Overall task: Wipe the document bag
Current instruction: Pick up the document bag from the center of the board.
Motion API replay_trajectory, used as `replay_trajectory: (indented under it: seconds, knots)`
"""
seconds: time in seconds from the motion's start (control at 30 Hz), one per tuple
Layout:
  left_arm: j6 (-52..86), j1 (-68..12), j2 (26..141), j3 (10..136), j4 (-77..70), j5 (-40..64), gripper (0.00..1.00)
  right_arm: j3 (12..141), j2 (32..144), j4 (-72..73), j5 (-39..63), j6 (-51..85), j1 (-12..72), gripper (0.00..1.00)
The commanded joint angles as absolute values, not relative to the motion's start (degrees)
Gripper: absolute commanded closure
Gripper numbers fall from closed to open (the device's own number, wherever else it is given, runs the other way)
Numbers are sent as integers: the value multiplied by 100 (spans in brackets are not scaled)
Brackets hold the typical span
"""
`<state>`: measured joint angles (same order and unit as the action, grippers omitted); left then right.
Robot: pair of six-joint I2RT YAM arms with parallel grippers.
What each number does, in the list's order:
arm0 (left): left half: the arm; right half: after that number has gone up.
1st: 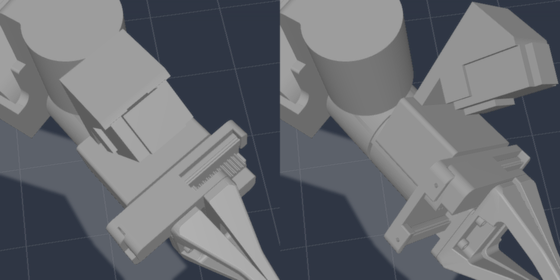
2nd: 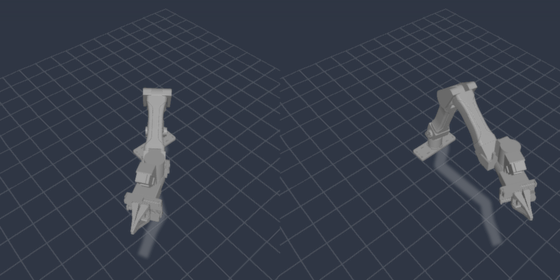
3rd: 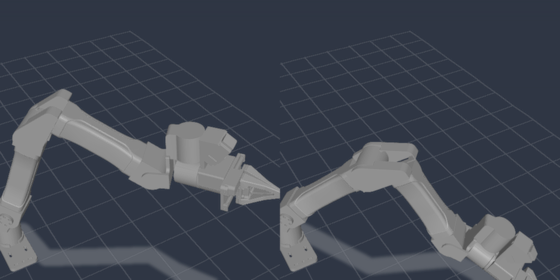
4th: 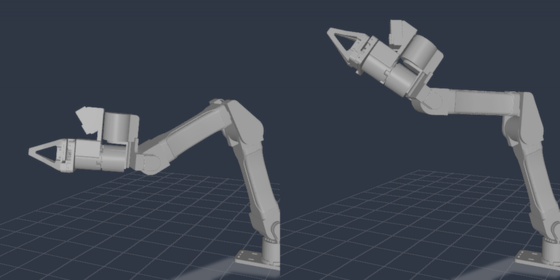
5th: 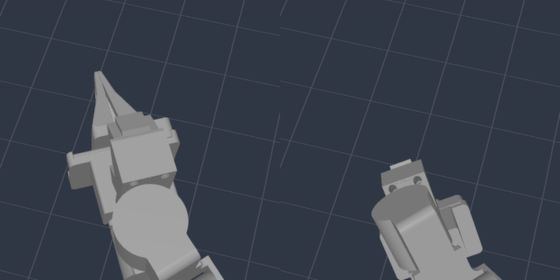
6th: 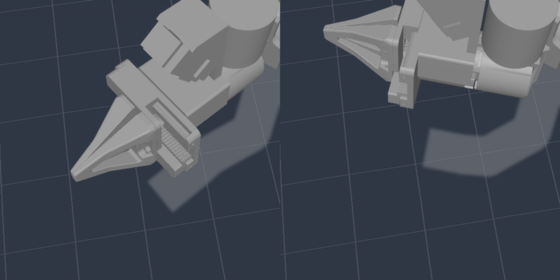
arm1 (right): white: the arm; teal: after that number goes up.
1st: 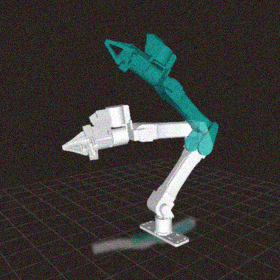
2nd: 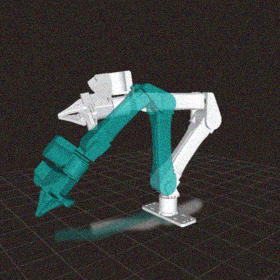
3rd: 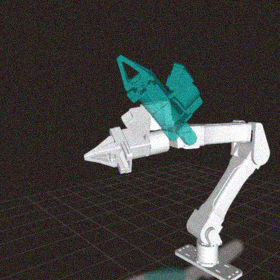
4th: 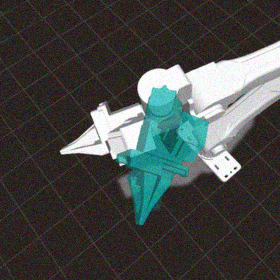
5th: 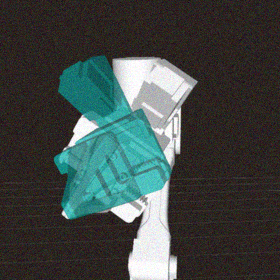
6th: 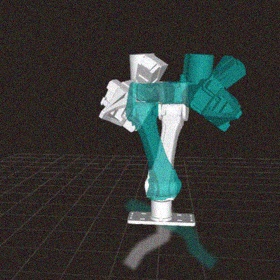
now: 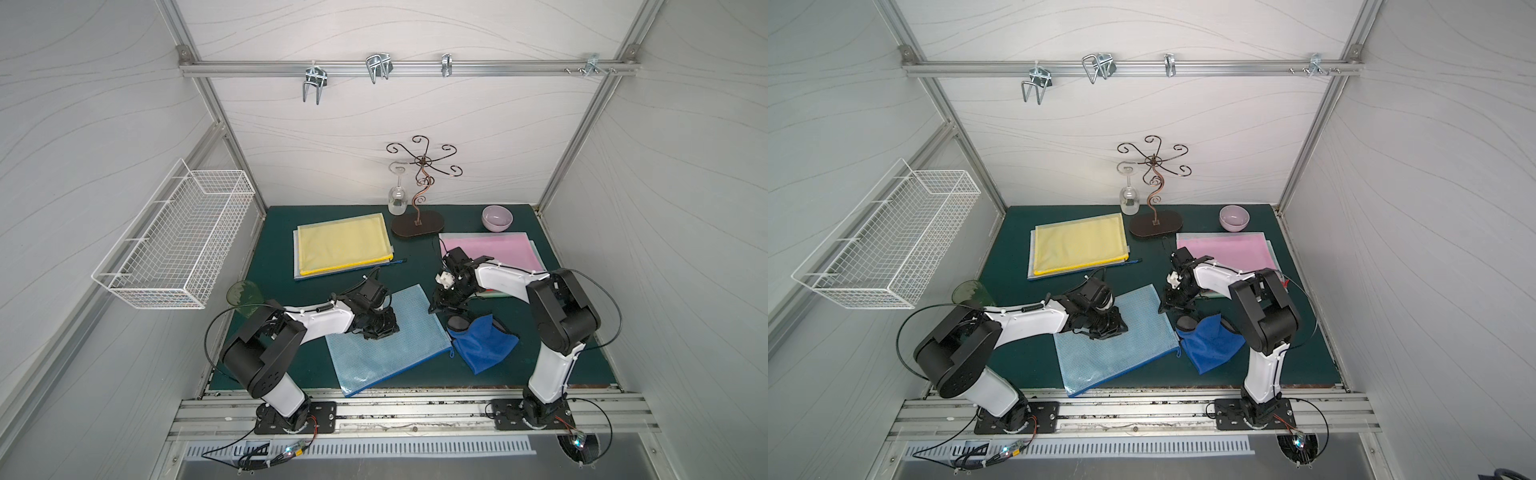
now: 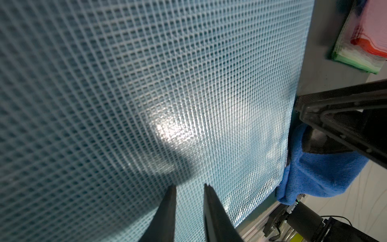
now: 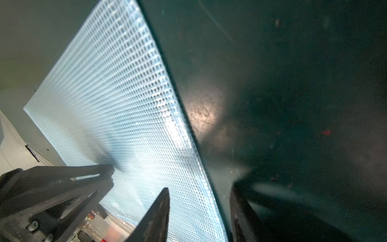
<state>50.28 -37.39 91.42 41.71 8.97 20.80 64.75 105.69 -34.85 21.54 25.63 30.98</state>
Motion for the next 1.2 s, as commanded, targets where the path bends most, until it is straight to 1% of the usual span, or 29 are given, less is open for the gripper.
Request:
replay_trajectory:
  seconds: [0.0,0.07,0.27,0.33,0.47,0.5,0.53,0.6,0.63,0.7,0.83,0.9,1.03,1.17]
  knots:
    - [5107,-3735,9365,4122,932,1879,73,6109,10886,-3664,2147,2521,3195,52]
    - [5120,-3735,9365,4113,932,1857,73,5985,10880,-3509,2455,2573,3207,52]
    - [5142,-3735,9426,4104,901,1846,73,5922,10961,-2902,4040,2645,3305,52]
    - [5150,-3735,9448,4097,897,1846,73,5895,10952,-2666,4346,2752,3300,53]
    - [5176,-3735,9448,4078,888,1822,73,5871,10823,-2392,4562,2913,3279,59]
    - [5181,-3735,9439,4069,879,1815,73,5903,10777,-2418,4554,2897,3265,63]
    - [5195,-3735,9425,4056,884,1802,73,5943,10744,-2478,4523,2868,3269,70]
    - [5211,-3735,9376,4033,887,1770,73,6063,10646,-2620,4450,2802,3275,86]
    - [5227,-3735,9298,3997,886,1728,73,6154,10591,-2715,4423,2767,3283,92]
    - [5288,-3734,9082,3923,836,1652,73,6398,10487,-2963,4325,2675,3317,100]
    - [5295,-3670,8374,3978,1086,1472,67,7226,10322,-3898,3807,2367,3411,100]
    - [5229,-3592,7932,4074,1307,1403,65,7675,10260,-4550,3241,2191,3336,100]
    - [4946,-3449,7193,4419,2036,1140,61,8491,10258,-5803,2142,1732,2796,100]
    - [4876,-3317,6655,4526,2507,1053,60,9026,10376,-6419,992,1027,2332,100]
